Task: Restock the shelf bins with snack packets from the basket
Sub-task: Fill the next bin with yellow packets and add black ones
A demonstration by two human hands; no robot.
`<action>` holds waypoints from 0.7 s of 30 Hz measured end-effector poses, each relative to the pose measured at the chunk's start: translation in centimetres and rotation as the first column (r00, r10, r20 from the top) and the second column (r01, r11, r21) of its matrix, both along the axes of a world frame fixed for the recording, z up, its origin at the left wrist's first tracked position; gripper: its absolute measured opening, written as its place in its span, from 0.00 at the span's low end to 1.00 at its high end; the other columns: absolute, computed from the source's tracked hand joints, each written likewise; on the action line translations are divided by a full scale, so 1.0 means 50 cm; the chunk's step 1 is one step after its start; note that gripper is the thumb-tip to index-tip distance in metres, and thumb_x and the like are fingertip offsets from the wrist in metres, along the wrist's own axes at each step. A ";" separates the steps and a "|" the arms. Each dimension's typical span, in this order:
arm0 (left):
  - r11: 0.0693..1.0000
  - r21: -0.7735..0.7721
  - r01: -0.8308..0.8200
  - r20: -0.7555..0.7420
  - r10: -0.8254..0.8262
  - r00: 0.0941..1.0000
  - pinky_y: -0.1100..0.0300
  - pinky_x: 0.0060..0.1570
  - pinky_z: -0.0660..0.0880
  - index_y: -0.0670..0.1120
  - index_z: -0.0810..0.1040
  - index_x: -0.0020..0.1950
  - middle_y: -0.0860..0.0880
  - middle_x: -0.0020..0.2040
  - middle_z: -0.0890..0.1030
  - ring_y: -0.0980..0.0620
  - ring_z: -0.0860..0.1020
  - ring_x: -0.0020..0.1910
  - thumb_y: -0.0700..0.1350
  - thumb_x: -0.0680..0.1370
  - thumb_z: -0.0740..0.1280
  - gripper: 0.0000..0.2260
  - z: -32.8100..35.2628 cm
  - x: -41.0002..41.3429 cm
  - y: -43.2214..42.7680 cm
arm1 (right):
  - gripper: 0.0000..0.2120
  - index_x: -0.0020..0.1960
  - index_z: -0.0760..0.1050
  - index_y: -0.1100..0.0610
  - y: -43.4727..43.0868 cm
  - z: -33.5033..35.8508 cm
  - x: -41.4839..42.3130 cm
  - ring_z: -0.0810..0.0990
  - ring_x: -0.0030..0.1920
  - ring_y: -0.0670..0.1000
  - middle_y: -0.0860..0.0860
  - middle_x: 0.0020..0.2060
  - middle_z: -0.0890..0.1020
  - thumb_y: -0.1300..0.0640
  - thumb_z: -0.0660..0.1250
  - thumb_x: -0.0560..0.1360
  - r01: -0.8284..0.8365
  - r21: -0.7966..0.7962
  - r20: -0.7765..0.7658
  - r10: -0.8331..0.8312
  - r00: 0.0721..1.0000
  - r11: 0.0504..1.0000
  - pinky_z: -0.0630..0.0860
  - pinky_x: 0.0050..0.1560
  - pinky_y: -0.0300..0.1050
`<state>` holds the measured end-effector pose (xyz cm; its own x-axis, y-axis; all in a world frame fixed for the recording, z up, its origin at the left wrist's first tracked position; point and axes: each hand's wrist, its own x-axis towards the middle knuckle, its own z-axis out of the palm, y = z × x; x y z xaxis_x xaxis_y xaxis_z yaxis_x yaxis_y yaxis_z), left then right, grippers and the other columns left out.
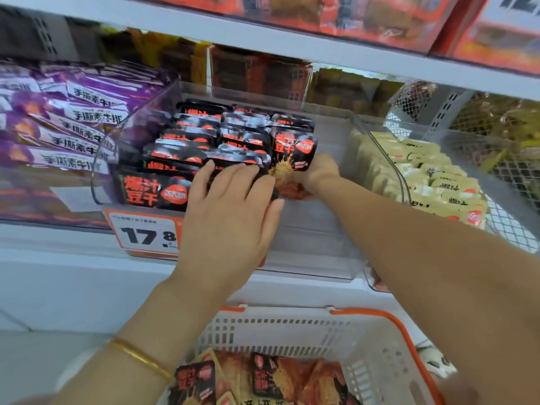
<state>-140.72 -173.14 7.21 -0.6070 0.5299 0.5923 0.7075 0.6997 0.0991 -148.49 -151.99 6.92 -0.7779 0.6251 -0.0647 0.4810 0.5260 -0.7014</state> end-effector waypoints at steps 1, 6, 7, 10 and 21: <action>1.000 0.002 -0.002 -0.003 0.002 1.000 0.45 0.68 0.60 0.45 0.78 0.57 0.47 0.59 0.78 0.45 0.75 0.61 0.51 0.80 0.52 0.19 0.000 -0.001 0.001 | 0.23 0.57 0.76 0.65 -0.003 -0.006 -0.008 0.82 0.50 0.60 0.60 0.51 0.82 0.53 0.76 0.69 -0.025 -0.032 0.006 0.025 1.000 0.999 0.80 0.51 0.55; 1.000 0.019 0.015 -0.021 -0.015 1.000 0.46 0.68 0.60 0.45 0.78 0.59 0.47 0.60 0.78 0.45 0.75 0.61 0.50 0.80 0.52 0.18 -0.005 -0.003 0.000 | 0.28 0.60 0.72 0.65 -0.005 -0.005 -0.007 0.82 0.48 0.59 0.60 0.52 0.80 0.52 0.77 0.67 -0.043 -0.058 0.039 0.045 0.998 0.997 0.82 0.45 0.53; 0.999 0.025 0.022 -0.031 -0.021 0.999 0.46 0.69 0.60 0.44 0.78 0.60 0.46 0.60 0.78 0.45 0.74 0.62 0.50 0.80 0.52 0.19 -0.006 -0.004 -0.001 | 0.24 0.58 0.73 0.64 -0.001 0.002 -0.003 0.83 0.43 0.55 0.59 0.53 0.79 0.54 0.76 0.68 -0.061 -0.087 0.035 0.064 0.997 0.994 0.82 0.38 0.47; 0.995 0.074 0.063 -0.081 -0.057 0.995 0.44 0.71 0.56 0.43 0.77 0.62 0.45 0.63 0.77 0.45 0.73 0.64 0.48 0.81 0.53 0.18 -0.002 0.004 -0.004 | 0.14 0.40 0.68 0.58 -0.009 0.055 0.040 0.82 0.32 0.46 0.60 0.54 0.79 0.58 0.73 0.71 -0.102 -0.010 0.004 0.102 0.995 0.995 0.81 0.38 0.45; 0.932 -0.070 0.356 -0.035 -0.359 0.933 0.50 0.48 0.65 0.42 0.80 0.49 0.45 0.55 0.80 0.44 0.73 0.53 0.40 0.71 0.60 0.12 -0.133 0.148 -0.004 | 0.07 0.44 0.71 0.56 -0.090 -0.137 0.447 0.80 0.33 0.54 0.57 0.39 0.79 0.64 0.68 0.74 -0.453 -0.322 0.122 0.511 0.851 0.831 0.76 0.27 0.39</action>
